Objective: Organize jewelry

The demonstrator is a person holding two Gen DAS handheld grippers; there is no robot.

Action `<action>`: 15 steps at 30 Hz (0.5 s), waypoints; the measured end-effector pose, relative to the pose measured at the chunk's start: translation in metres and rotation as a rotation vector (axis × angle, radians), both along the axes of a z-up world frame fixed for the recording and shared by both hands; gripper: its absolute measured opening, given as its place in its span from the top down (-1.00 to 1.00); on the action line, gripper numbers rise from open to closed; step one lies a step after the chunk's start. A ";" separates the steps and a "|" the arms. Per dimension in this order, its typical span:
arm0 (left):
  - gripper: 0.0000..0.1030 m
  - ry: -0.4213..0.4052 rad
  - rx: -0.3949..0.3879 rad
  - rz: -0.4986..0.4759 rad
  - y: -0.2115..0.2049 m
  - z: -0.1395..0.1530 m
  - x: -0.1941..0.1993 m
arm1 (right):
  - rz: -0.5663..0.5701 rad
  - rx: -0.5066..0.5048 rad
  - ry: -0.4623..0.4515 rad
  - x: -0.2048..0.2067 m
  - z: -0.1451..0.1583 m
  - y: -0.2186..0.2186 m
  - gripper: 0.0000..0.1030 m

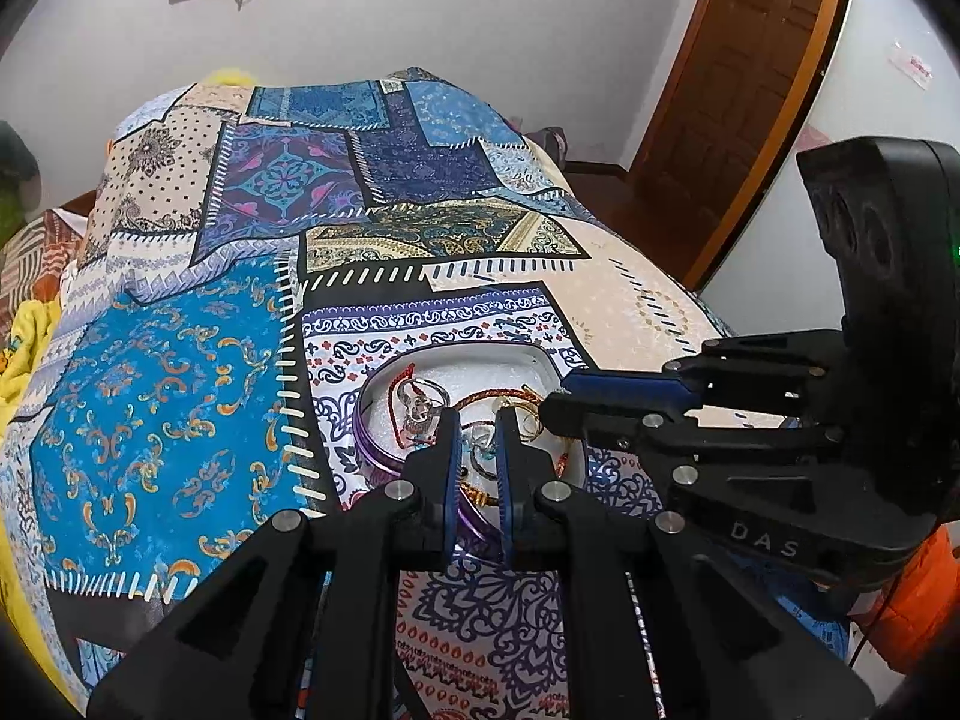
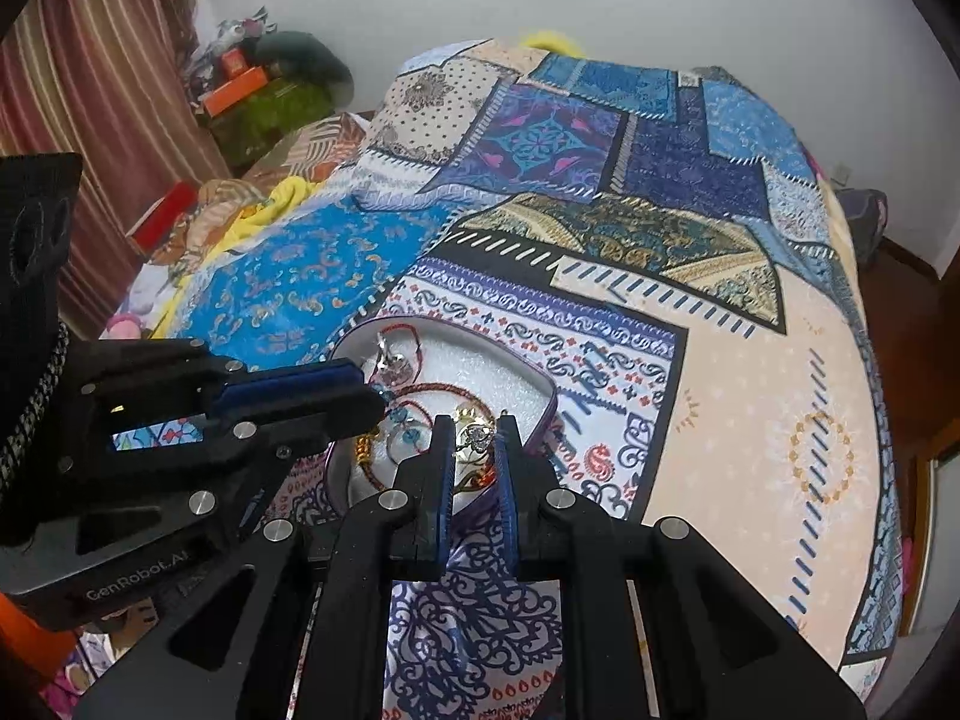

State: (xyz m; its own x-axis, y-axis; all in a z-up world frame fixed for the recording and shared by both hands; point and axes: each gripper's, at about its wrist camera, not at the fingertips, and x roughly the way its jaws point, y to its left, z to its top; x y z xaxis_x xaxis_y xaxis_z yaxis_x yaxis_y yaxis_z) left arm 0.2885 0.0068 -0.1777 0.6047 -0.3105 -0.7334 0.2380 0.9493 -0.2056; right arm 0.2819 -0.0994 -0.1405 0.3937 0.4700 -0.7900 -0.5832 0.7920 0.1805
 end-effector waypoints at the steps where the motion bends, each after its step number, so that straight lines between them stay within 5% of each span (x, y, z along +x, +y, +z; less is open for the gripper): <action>1: 0.83 0.002 -0.002 0.004 0.001 0.000 0.000 | 0.000 0.001 0.003 0.001 0.000 0.000 0.77; 10: 0.82 -0.022 -0.004 0.033 0.007 0.018 -0.010 | -0.016 -0.004 -0.039 -0.008 0.016 -0.004 0.45; 15: 0.82 -0.085 0.012 0.076 0.013 0.047 -0.029 | -0.045 0.023 -0.089 -0.020 0.041 -0.012 0.44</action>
State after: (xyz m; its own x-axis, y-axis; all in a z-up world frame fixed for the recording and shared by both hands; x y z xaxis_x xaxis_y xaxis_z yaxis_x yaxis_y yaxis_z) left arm 0.2591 0.0194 -0.1309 0.6861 -0.2527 -0.6822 0.1811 0.9675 -0.1763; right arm 0.2615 -0.1116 -0.0996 0.4832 0.4676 -0.7402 -0.5615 0.8142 0.1478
